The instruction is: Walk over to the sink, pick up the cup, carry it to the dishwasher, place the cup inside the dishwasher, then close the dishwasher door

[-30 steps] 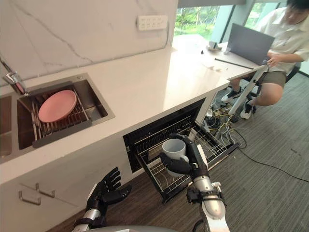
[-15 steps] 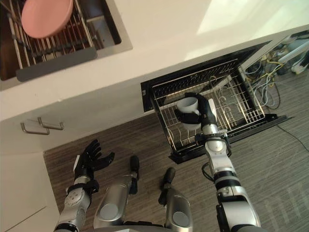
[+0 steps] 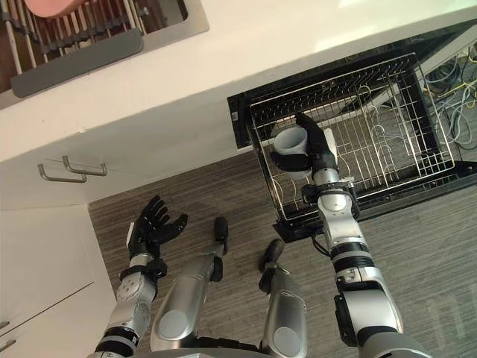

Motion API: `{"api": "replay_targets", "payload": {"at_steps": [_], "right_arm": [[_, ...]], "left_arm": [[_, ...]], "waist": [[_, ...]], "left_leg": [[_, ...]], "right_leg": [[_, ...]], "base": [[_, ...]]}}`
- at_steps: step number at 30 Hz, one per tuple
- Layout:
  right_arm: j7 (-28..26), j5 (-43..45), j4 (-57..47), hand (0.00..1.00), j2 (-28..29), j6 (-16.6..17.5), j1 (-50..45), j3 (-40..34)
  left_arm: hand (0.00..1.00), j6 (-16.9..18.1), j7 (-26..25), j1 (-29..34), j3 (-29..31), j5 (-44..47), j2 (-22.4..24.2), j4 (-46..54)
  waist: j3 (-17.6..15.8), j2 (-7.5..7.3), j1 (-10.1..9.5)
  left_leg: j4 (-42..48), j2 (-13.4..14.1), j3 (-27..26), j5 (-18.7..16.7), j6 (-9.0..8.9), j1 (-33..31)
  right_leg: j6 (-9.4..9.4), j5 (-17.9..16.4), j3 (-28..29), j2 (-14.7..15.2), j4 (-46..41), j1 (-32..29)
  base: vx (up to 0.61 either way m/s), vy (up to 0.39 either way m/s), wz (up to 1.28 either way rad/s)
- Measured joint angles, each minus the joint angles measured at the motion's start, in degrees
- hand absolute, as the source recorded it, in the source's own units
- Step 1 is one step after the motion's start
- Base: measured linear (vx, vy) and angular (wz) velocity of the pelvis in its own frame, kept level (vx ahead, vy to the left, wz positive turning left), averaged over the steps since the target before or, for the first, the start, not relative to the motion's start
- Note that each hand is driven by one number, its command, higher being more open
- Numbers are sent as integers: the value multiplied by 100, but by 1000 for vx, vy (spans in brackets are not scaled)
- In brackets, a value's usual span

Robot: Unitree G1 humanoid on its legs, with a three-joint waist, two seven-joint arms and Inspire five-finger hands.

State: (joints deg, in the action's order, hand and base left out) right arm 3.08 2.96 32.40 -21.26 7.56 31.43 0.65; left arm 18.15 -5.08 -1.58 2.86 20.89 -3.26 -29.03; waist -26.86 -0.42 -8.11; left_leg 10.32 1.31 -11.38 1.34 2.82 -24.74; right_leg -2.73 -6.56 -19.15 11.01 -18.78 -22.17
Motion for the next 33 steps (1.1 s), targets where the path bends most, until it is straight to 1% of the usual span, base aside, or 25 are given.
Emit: {"api": "replay_targets", "payload": {"at_steps": [4,7,8,10,12,15,16,17,19,20,22,25,26,27,28,30,31,32,33], "right_arm": [[157,40,-243,90,50,7,-30,-6],[203,248,-858,90,205,60,-281,-89],[197,264,-1122,90,328,90,-460,-147],[195,335,-1554,90,506,147,-835,-186],[187,437,-2129,90,807,210,-1406,-185],[192,478,-2610,90,1070,284,-2016,-186],[184,481,-2775,90,1221,317,-2388,-187],[171,477,-2789,90,1305,309,-2598,-190],[155,411,-2786,90,1454,197,-3167,-222],[152,354,-2786,90,1505,187,-3318,-242],[151,205,-2813,90,1730,187,-3822,-243],[151,81,-3186,90,1951,192,-4351,-241],[132,-31,-3419,90,2047,227,-4577,-237],[79,-80,-3624,90,2098,297,-4767,-222],[56,-95,-3721,90,2114,335,-4836,-219],[-6,-87,-4057,90,2182,594,-5059,-186],[-26,-84,-4114,90,2204,672,-5118,-185],[-45,-82,-4265,90,2251,773,-5238,-186],[-43,-82,-4404,90,2302,862,-5294,-188]], "left_arm": [[90,2,0,-11,0,0,38,13],[90,0,-2,-11,1,-1,84,13],[90,-3,-6,-4,4,-1,111,11],[90,-5,-5,18,5,-3,158,10],[90,-9,-5,104,6,-10,181,4],[90,-14,-6,258,7,-38,205,-18],[90,-22,-6,407,7,-79,208,-85],[90,-35,-6,507,6,-82,207,-153],[90,-130,-5,709,-8,-207,218,-367],[90,-143,-6,770,-18,-253,218,-404],[90,-178,-7,1005,-69,-328,220,-571],[90,-194,-60,1175,-207,-521,230,-700],[90,-197,-112,1247,-221,-525,271,-731],[90,-198,-166,1339,-203,-526,322,-752],[90,-198,-196,1390,-202,-526,339,-751],[90,-201,-224,1562,-120,-525,374,-723],[90,-201,-220,1612,-75,-522,382,-713],[90,-196,-220,1716,24,-525,400,-668],[90,-159,-218,1844,113,-540,407,-609]], "waist": [[0,0,73],[0,0,115],[0,0,118],[0,0,120],[11,-7,131],[71,-23,189],[119,-60,248],[208,-89,284],[512,-164,351],[574,-187,364],[838,-262,470],[1141,-264,547],[1296,-267,595],[1514,-282,597],[1604,-286,598],[1835,-270,603],[1902,-268,608],[2004,-260,599],[2054,-258,619]], "left_leg": [[25,22,-2,-8,-36,20],[62,45,-28,-41,-83,116],[104,65,-31,-75,-124,188],[138,90,-31,-119,-140,335],[189,155,-66,-202,-181,535],[160,181,-110,-241,-209,717],[72,181,-158,-255,-227,908],[-3,177,-186,-260,-236,1005],[-147,165,-207,-279,-261,1215],[-185,161,-207,-289,-267,1290],[-292,152,-187,-320,-278,1578],[-434,133,-86,-319,-279,1832],[-493,117,4,-319,-282,1932],[-581,89,62,-305,-301,1998],[-618,73,89,-296,-309,2032],[-733,27,242,-267,-318,2187],[-772,18,289,-259,-324,2212],[-863,14,305,-304,-291,2291],[-837,93,20,-346,-280,2348]], "right_leg": [[29,-50,-2,-3,-73,-6],[52,-107,22,-4,-149,52],[54,-138,25,-14,-167,135],[67,-198,25,-27,-198,282],[88,-244,59,-88,-180,489],[82,-281,100,-126,-117,644],[69,-291,138,-148,-46,800],[65,-292,160,-164,6,880],[44,-282,174,-202,166,1084],[40,-280,174,-212,216,1163],[36,-280,189,-246,308,1449],[36,-280,291,-299,367,1714],[36,-281,286,-303,467,1873],[33,-282,267,-308,605,1997],[32,-283,252,-311,677,2068],[-13,-275,98,-305,869,2376],[-17,-275,38,-302,889,2440],[-26,-271,-53,-289,901,2538],[-49,-257,-173,-269,938,2667]], "base": [[28,-17,0],[17,-10,-5],[15,-14,-4],[22,-27,-4],[22,-35,-14],[33,-16,-12],[77,-3,-15],[114,0,-17],[141,4,-9],[156,3,-4],[151,-4,1],[90,-2,16],[82,7,36],[73,4,33],[51,2,29],[11,-22,35],[-11,-27,42],[-2,-16,45],[20,-20,59]]}}
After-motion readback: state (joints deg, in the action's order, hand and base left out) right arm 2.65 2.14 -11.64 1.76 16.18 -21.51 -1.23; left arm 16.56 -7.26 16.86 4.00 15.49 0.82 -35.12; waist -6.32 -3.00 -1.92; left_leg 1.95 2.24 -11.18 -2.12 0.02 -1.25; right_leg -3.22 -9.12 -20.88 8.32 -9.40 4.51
